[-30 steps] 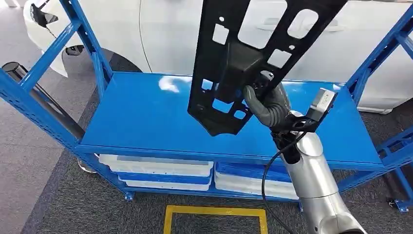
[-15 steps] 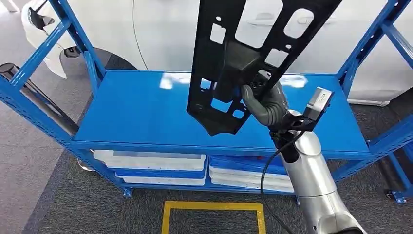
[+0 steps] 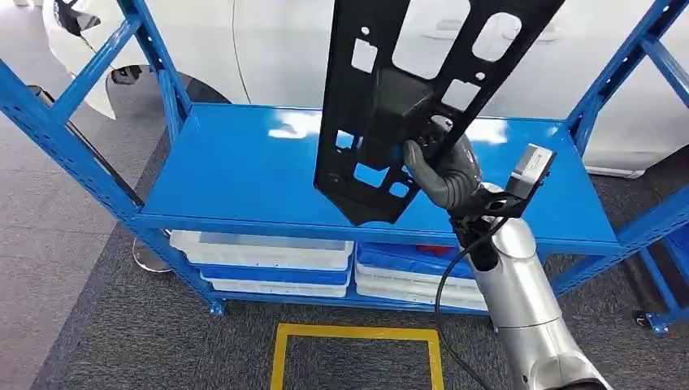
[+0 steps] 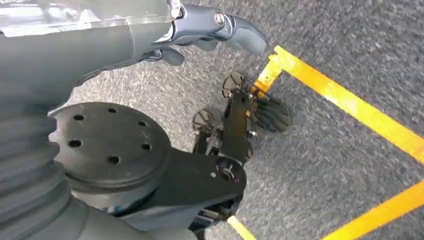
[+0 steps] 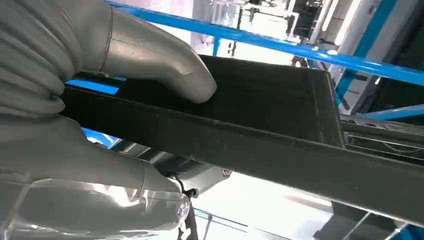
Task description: Take the parts from the cabinet and place them on the table.
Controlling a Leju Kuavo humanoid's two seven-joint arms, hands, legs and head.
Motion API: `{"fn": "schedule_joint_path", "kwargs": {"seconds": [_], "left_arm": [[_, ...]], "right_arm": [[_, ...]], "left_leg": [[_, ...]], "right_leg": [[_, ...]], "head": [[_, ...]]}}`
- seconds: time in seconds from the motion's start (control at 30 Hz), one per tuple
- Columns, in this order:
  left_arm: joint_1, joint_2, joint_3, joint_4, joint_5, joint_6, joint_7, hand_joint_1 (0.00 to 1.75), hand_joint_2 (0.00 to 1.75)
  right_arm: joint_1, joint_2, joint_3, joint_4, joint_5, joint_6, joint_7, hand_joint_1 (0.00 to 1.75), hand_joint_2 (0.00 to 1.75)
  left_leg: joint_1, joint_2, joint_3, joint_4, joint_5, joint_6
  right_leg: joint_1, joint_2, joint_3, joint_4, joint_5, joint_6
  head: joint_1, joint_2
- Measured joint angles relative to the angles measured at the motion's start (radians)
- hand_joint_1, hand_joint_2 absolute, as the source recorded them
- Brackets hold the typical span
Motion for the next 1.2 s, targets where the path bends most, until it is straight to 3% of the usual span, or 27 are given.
{"fn": "schedule_joint_path", "kwargs": {"seconds": [0.03,0.13,0.17,0.2,0.23,0.3,0.37,0.4,0.43,0.5,0.53,0.57,0.67,0.7,0.73,0.77,0.83,0.87,0.9,0.93,0.97,1.0,1.03,1.07,1.1,1.17,1.2], "left_arm": [[0.0,0.0,0.0,0.0,0.0,-0.001,-0.001,0.0,1.75],[0.001,0.0,0.0,0.0,0.0,-0.004,-0.002,0.0,1.75],[0.002,0.0,0.0,0.0,-0.001,-0.006,-0.002,0.0,1.75],[0.002,0.0,0.0,0.0,-0.001,-0.008,-0.002,0.0,1.75],[0.003,0.001,0.0,0.0,-0.001,-0.008,-0.003,0.0,1.75],[0.003,0.001,0.0,0.0,-0.002,-0.012,-0.002,0.0,1.75],[0.004,0.001,0.0,0.0,-0.003,-0.013,-0.002,0.0,1.75],[0.005,0.001,0.0,0.0,-0.003,-0.013,-0.002,0.0,1.75],[0.005,0.001,0.0,0.0,-0.003,-0.013,0.0,0.0,1.75],[0.004,0.001,0.0,0.0,-0.003,-0.013,0.0,0.0,1.75],[0.002,0.001,0.0,0.0,-0.003,-0.013,0.0,0.0,1.75],[0.001,0.001,0.0,0.0,-0.003,-0.013,0.0,0.0,1.75],[0.005,0.002,0.0,0.0,-0.002,-0.013,0.001,0.0,1.75],[0.005,0.002,0.0,0.0,-0.001,-0.013,0.001,0.0,1.75],[0.003,0.0,0.0,0.0,-0.001,-0.013,0.0,0.0,1.75],[0.001,0.001,0.0,0.0,-0.001,-0.013,0.0,0.0,1.75],[0.001,0.0,0.0,0.0,-0.001,-0.014,0.0,0.0,1.75],[0.001,0.0,0.0,0.0,-0.002,-0.015,0.0,0.0,1.75],[0.001,0.0,0.0,0.0,-0.002,-0.015,0.0,0.0,1.75],[0.002,0.0,0.0,0.0,-0.002,-0.016,0.0,0.0,1.75],[0.002,0.0,0.0,0.0,-0.003,-0.016,0.0,0.0,1.75],[0.001,0.0,0.0,0.0,-0.003,-0.018,0.0,0.0,1.75],[0.001,0.0,0.0,0.0,-0.003,-0.018,0.001,0.0,1.75],[0.0,0.0,0.0,0.0,-0.003,-0.019,0.001,0.0,1.75],[0.0,0.0,0.0,0.0,-0.003,-0.019,0.001,0.0,1.75],[0.001,0.0,0.0,0.0,-0.003,-0.019,0.002,0.0,1.75],[0.001,0.0,0.0,0.0,-0.003,-0.019,0.003,0.0,1.75]], "right_arm": [[-0.002,0.002,0.0,0.0,0.001,-0.002,-0.001,1.75,1.75],[0.001,0.006,0.0,0.0,0.01,-0.018,-0.005,1.75,1.75],[0.001,0.006,0.0,0.0,0.011,-0.019,-0.005,1.75,1.75],[-0.001,0.007,0.0,0.0,0.013,-0.02,-0.006,1.75,1.75],[-0.001,0.009,0.0,-0.001,0.015,-0.021,-0.006,1.75,1.75],[0.001,0.011,0.0,-0.001,0.018,-0.023,-0.008,1.75,1.75],[0.004,0.012,0.0,0.0,0.019,-0.023,-0.008,1.75,1.75],[0.006,0.012,0.0,0.002,0.019,-0.023,-0.008,1.75,1.75],[0.008,0.012,0.0,0.002,0.019,-0.024,-0.008,1.75,1.75],[0.007,0.012,0.0,0.002,0.019,-0.025,-0.008,1.75,1.75],[0.007,0.012,0.0,0.002,0.019,-0.026,-0.009,1.75,1.75],[0.007,0.011,-0.001,0.002,0.019,-0.026,-0.009,1.75,1.75],[0.007,0.013,-0.001,0.003,0.019,-0.026,-0.01,1.75,1.75],[0.005,0.013,-0.002,0.004,0.02,-0.026,-0.01,1.75,1.75],[0.004,0.013,-0.003,0.004,0.02,-0.026,-0.01,1.75,1.75],[0.002,0.013,-0.004,0.005,0.021,-0.026,-0.01,1.75,1.75],[0.002,0.013,-0.006,0.006,0.021,-0.026,-0.011,1.75,1.75],[0.004,0.013,-0.006,0.009,0.021,-0.025,-0.011,1.75,1.75],[0.004,0.013,-0.006,0.012,0.022,-0.024,-0.011,1.75,1.75],[0.005,0.013,-0.006,0.013,0.024,-0.023,-0.011,1.75,1.75],[0.004,0.012,-0.006,0.013,0.026,-0.023,-0.011,1.75,1.75],[0.002,0.013,-0.006,0.013,0.026,-0.023,-0.011,1.75,1.75],[0.0,0.013,-0.006,0.013,0.026,-0.023,-0.011,1.75,1.75],[-0.002,0.013,-0.006,0.013,0.028,-0.021,-0.011,1.75,1.75],[-0.002,0.012,-0.006,0.012,0.029,-0.021,-0.011,1.75,1.75],[-0.004,0.011,-0.006,0.013,0.034,-0.021,-0.011,1.75,1.75],[-0.004,0.011,-0.006,0.013,0.034,-0.021,-0.011,1.75,1.75]], "left_leg": [[-0.008,0.0,-0.009,0.007,0.001,-0.007],[-0.003,0.0,-0.013,0.004,0.014,-0.025],[-0.006,0.0,-0.015,0.003,0.018,-0.031],[-0.001,-0.001,-0.02,0.014,0.002,-0.036],[-0.002,-0.001,-0.036,0.05,-0.038,-0.04],[0.002,-0.001,-0.095,0.215,-0.139,-0.049],[0.004,-0.001,-0.128,0.334,-0.189,-0.053],[0.004,-0.001,-0.113,0.324,-0.182,-0.053],[0.005,-0.001,-0.068,0.261,-0.155,-0.05],[0.004,-0.001,0.055,0.065,-0.087,-0.041],[0.003,-0.001,0.095,-0.012,-0.091,-0.034],[-0.004,-0.001,0.092,-0.011,-0.08,-0.032],[-0.008,-0.003,0.082,-0.008,-0.069,-0.016],[0.001,-0.001,0.078,-0.023,-0.053,-0.007],[0.002,0.004,0.077,-0.025,-0.043,-0.001],[0.002,0.004,0.067,-0.026,-0.035,0.007],[-0.001,0.004,0.046,-0.024,-0.022,0.011],[-0.002,0.004,0.034,-0.021,-0.015,0.011],[-0.003,0.004,0.024,-0.018,-0.01,0.01],[-0.003,0.004,0.016,-0.014,-0.006,0.009],[-0.003,0.004,0.008,-0.01,-0.004,0.007],[-0.003,0.003,0.002,-0.005,-0.002,0.004],[-0.003,0.003,-0.002,0.002,-0.001,0.003],[-0.005,0.003,-0.009,0.004,0.003,-0.003],[-0.005,0.003,-0.009,0.003,0.007,-0.01],[-0.004,0.003,-0.012,0.0,0.017,-0.022],[-0.008,0.002,-0.014,0.0,0.021,-0.028]], "right_leg": [[0.008,0.0,0.006,-0.022,-0.012,-0.006],[0.012,0.002,-0.006,-0.019,0.001,-0.024],[0.005,0.002,-0.008,-0.027,0.011,-0.035],[0.002,-0.004,-0.011,-0.031,0.019,-0.042],[0.002,-0.004,-0.018,-0.031,0.025,-0.05],[0.004,-0.004,-0.035,-0.031,0.037,-0.053],[0.005,-0.004,-0.052,-0.03,0.049,-0.052],[0.005,-0.004,-0.059,-0.029,0.055,-0.051],[0.005,-0.004,-0.065,-0.029,0.06,-0.048],[0.005,-0.002,-0.072,-0.027,0.068,-0.043],[0.005,-0.003,-0.073,-0.027,0.072,-0.038],[0.01,-0.003,-0.075,-0.027,0.077,-0.031],[0.005,-0.003,-0.077,-0.034,0.093,-0.012],[0.01,-0.002,-0.08,-0.034,0.096,-0.004],[0.005,0.001,-0.091,-0.017,0.067,-0.001],[0.005,0.001,-0.11,0.033,0.017,0.001],[0.003,0.001,-0.166,0.194,-0.077,0.007],[0.003,0.001,-0.19,0.273,-0.107,0.01],[0.003,0.001,-0.188,0.291,-0.107,0.01],[0.003,0.001,-0.161,0.262,-0.087,0.009],[0.003,0.001,-0.114,0.193,-0.056,0.007],[0.003,0.001,-0.046,0.086,-0.02,0.003],[0.003,0.001,0.012,-0.004,-0.008,-0.002],[0.01,0.002,0.022,-0.023,-0.019,-0.01],[0.015,0.002,0.013,-0.019,-0.003,-0.016],[0.017,0.002,0.01,-0.027,-0.004,-0.027],[0.009,0.002,0.008,-0.037,0.005,-0.036]], "head": [[-0.001,0.0],[-0.001,0.0],[-0.002,0.0],[0.0,0.0],[-0.003,0.0],[-0.005,0.0],[-0.006,0.0],[-0.005,0.0],[-0.006,0.0],[-0.006,0.0],[-0.006,0.0],[-0.004,0.0],[-0.005,0.0],[-0.005,0.0],[-0.005,0.0],[0.002,0.0],[0.002,0.0],[0.003,0.0],[0.002,0.0],[0.003,0.0],[0.002,0.0],[0.002,0.0],[0.002,0.0],[0.0,0.0],[0.002,0.0],[0.004,0.0],[0.006,0.0]]}}
